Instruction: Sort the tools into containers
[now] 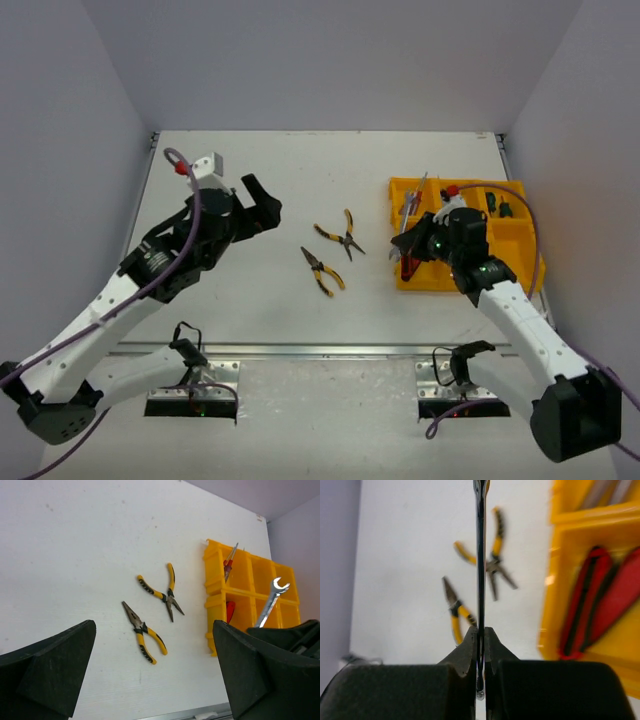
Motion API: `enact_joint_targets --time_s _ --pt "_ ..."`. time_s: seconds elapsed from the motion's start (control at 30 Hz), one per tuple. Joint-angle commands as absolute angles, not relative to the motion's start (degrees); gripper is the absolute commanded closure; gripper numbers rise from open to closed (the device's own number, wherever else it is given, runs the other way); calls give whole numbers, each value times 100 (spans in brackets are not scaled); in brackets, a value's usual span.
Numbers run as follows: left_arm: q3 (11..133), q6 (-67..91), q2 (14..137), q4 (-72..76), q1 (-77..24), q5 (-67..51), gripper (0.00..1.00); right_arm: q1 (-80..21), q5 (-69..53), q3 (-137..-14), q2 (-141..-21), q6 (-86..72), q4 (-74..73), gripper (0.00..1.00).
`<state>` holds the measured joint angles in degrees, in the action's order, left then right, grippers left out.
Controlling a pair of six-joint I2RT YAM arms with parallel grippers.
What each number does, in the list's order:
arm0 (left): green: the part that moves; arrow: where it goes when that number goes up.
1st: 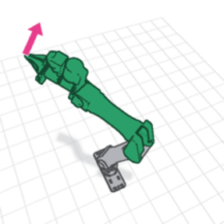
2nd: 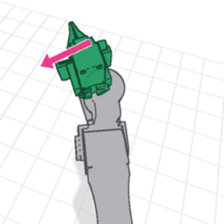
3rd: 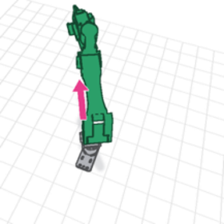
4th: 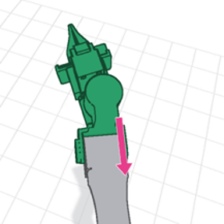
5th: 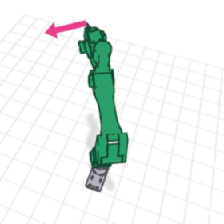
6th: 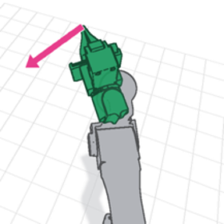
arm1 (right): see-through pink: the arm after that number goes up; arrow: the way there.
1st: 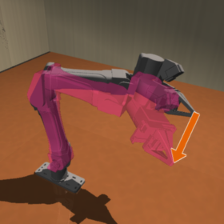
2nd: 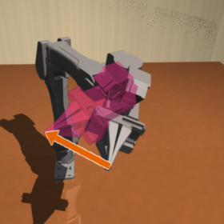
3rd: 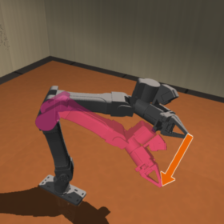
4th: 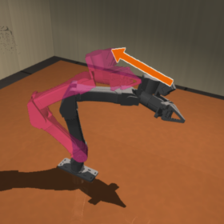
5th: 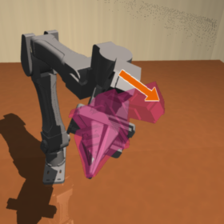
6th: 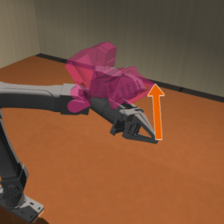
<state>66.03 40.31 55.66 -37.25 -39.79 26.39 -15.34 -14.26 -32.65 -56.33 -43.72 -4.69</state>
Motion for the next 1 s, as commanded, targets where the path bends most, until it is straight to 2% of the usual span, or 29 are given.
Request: enact_joint_targets --time_s 0.0,0.2,0.33,0.6,0.67,0.73,0.8,0.9,0.97 --pt "6402 2997 5163 -4607 -3999 2951 0 -585 -46 -3973 -5254 -3414 -2435 100" --pt "5173 2617 4902 -3991 -3999 2922 0 -35 1221 -4425 -6070 -3065 -3028 100" --pt "5067 2610 5031 -3966 -4008 2977 0 176 1615 -4567 -6325 -2983 -3118 100" --pt "4896 2479 4918 -3709 -4002 2751 0 474 1343 -4656 -6832 -2746 -2989 100" --pt "4864 2479 4838 -3683 -4008 2751 0 494 1303 -4763 -7073 -2662 -2982 97" --pt "4843 2479 4792 -3666 -4000 2751 0 534 1260 -4848 -7235 -2646 -2979 87" --pt "4844 2488 4792 -3675 -4000 2770 0 554 1221 -4913 -7290 -2672 -2971 57" --pt "4871 2516 4847 -3708 -4008 2850 0 562 1212 -5087 -7333 -2672 -2987 30" --pt "4895 2534 4889 -3732 -3999 2880 0 560 1216 -5185 -7295 -2675 -3020 18"
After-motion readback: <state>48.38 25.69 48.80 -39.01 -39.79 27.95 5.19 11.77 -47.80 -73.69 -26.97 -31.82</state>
